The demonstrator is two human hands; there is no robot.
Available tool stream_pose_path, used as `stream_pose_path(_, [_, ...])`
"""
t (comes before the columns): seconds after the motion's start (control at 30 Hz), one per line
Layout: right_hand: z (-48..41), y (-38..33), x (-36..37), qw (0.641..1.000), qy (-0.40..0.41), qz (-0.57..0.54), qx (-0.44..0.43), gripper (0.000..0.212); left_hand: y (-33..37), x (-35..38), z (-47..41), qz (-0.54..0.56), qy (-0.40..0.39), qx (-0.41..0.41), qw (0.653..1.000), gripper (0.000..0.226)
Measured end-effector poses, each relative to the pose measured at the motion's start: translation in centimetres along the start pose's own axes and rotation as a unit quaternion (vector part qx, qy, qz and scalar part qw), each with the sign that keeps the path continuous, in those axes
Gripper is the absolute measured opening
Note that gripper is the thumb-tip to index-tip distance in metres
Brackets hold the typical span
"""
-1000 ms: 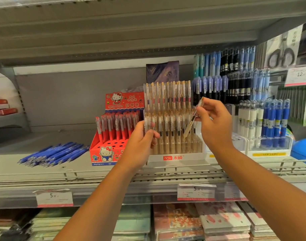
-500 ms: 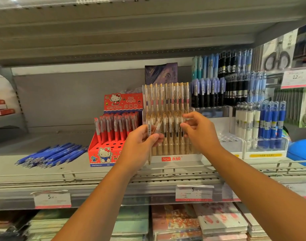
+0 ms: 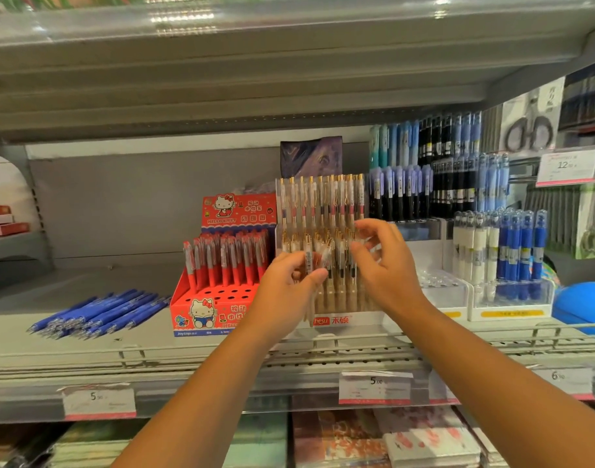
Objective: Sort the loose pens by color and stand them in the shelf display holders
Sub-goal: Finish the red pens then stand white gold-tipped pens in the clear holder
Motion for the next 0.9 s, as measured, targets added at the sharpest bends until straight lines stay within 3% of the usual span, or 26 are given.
stream_pose_path(0.2, [1.0,-2.2,1.0,0.992,-0.091,-0.037,-0.082,0.022,0.0,2.1,0.0,0.001,-0.03,-0.003,1.0,0.035])
stream_pose_path(0.37, [1.3,-1.9,1.0,0.989,-0.103,-0.094,-0.044,0.015,0.5,2.7,-0.2,0.011,-0.046,0.001,0.999,0.009])
stream_pose_path(0.6, [-0.9,0.6,-1.5,0.97,0.04,-0.221,0.091,0.013,-0.7,1.8,-0.1,0.055,0.003,-0.057,0.997,0.022])
stream_pose_path(0.7, [-1.6,1.6,-2.6,0.966,0.109,-0.206,0.113,0.014,-1.0,1.8,0.0,0.056,0.011,-0.064,0.996,0.024])
stream_pose_path(0.9, [-2.5,1.9,-3.7,0.975,0.16,-0.129,0.081,0.018,-1.1,1.4,0.0,0.054,0.03,-0.06,0.996,0.029])
Point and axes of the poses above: each hand's wrist, its own z-axis away from the middle knuckle, its own x-axis out of the palm, y = z × x, the point moved 8 cm from there along -z, towards the middle knuckle, and after that the axes turned 15 degrees about y, right-handed, at the moved point
